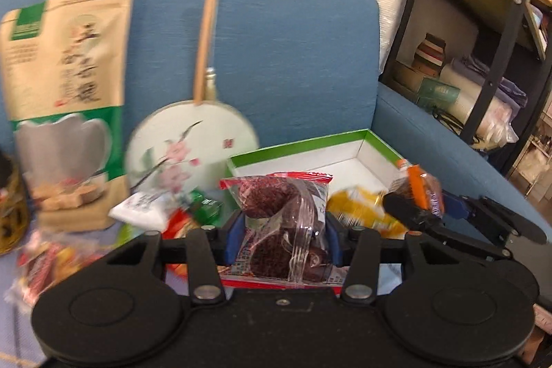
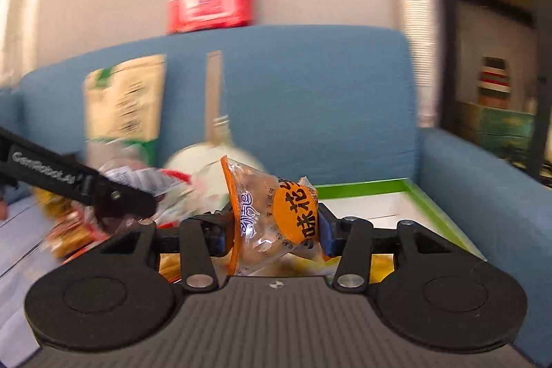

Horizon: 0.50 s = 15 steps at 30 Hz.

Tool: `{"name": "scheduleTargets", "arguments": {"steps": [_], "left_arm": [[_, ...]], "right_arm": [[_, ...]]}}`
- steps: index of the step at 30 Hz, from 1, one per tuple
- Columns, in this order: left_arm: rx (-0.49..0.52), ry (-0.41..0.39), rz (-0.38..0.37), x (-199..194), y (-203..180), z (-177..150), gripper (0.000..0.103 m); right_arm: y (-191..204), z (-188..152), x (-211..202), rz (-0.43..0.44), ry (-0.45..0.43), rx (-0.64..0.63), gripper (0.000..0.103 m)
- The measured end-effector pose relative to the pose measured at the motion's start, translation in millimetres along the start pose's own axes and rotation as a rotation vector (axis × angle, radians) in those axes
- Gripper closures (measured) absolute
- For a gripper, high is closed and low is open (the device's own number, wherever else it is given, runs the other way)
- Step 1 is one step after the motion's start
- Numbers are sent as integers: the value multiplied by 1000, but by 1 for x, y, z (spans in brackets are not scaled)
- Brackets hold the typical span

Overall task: Organize snacks
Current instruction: 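Carry both packets into the green box and open both grippers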

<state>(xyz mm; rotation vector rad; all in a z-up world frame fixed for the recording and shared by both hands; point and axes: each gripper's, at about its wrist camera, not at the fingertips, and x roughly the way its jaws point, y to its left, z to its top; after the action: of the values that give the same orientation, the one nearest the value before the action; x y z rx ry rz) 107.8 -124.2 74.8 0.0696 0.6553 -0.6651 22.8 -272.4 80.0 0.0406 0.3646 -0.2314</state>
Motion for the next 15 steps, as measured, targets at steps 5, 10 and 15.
{"name": "scheduleTargets", "arguments": {"steps": [5, 10, 15], "left_arm": [[29, 20, 26, 41, -19, 23, 36], [11, 28, 23, 75, -22, 27, 36], [32, 26, 25, 96, -24, 20, 7]], "right_arm": [[-33, 5, 15, -117, -10, 31, 23], [-56, -9, 30, -180, -6, 69, 23], [-65, -27, 49, -198, 55, 73, 0]]}}
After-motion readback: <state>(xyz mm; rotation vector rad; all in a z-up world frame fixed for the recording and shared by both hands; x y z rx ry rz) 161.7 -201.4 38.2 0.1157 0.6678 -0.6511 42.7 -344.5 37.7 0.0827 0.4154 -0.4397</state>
